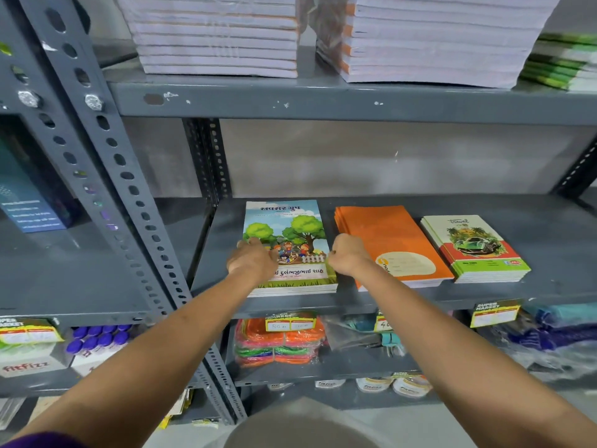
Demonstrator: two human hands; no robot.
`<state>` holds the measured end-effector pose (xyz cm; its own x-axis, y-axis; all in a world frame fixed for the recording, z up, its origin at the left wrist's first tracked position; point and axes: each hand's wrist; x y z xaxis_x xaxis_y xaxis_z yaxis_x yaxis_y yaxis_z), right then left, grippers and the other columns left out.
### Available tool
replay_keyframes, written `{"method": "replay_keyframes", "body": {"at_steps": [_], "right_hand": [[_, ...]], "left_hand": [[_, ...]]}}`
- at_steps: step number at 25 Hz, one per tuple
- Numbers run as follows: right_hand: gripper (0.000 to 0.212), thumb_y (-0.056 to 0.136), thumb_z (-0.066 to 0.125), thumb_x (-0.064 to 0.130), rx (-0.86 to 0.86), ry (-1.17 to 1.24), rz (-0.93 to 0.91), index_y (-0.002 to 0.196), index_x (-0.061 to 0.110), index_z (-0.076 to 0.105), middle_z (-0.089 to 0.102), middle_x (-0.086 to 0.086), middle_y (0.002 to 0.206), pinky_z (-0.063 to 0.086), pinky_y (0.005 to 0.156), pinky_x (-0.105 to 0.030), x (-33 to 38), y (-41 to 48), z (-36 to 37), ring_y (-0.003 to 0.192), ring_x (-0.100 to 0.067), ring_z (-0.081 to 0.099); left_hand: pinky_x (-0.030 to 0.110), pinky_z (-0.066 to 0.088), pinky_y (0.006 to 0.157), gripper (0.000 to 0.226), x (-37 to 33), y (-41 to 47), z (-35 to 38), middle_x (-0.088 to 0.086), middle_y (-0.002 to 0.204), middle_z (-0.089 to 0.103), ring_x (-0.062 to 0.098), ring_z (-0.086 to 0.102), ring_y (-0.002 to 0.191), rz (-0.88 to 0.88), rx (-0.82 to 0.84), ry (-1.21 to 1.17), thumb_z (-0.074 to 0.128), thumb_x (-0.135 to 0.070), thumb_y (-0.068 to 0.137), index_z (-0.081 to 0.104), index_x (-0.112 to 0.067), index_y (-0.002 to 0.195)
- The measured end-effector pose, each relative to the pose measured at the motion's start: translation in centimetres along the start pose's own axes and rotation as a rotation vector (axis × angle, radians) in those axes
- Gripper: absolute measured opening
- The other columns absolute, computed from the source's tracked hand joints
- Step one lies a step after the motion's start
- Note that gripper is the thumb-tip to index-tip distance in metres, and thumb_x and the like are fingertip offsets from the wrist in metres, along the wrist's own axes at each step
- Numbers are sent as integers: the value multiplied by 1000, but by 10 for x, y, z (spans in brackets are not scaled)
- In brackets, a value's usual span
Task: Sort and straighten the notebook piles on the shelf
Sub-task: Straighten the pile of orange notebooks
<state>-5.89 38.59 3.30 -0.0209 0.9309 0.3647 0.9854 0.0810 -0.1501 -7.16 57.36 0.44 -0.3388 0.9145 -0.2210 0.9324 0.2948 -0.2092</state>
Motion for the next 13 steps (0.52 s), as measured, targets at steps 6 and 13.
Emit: {"method": "replay_keyframes", "body": {"at_steps": [6, 13], "right_hand": [[18, 83, 56, 5, -170, 81, 32, 85, 15, 72, 73, -4, 100, 53, 83, -27, -89, -5, -57, 98, -22, 67], [58, 64, 78, 20, 193, -172, 196, 116, 4, 57, 61, -11, 113, 53, 72, -31, -180, -6, -81, 99, -27, 62]], "left_hand": [[50, 37, 105, 74, -70, -30, 17, 14, 138, 49, 33, 42, 131, 275, -128, 188, 38, -67, 87, 52, -9, 131], [38, 51, 92, 99, -166, -63, 28, 5, 123, 62, 26, 59, 116, 376, 178, 256, 61, -87, 55, 57, -15, 123]]}}
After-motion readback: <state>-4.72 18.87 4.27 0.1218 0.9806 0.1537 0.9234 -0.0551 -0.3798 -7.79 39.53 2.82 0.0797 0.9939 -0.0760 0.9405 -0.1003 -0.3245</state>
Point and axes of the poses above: each hand's wrist, its own y-axis towards the middle knuckle, its own z-axis out of the palm, x = y × z
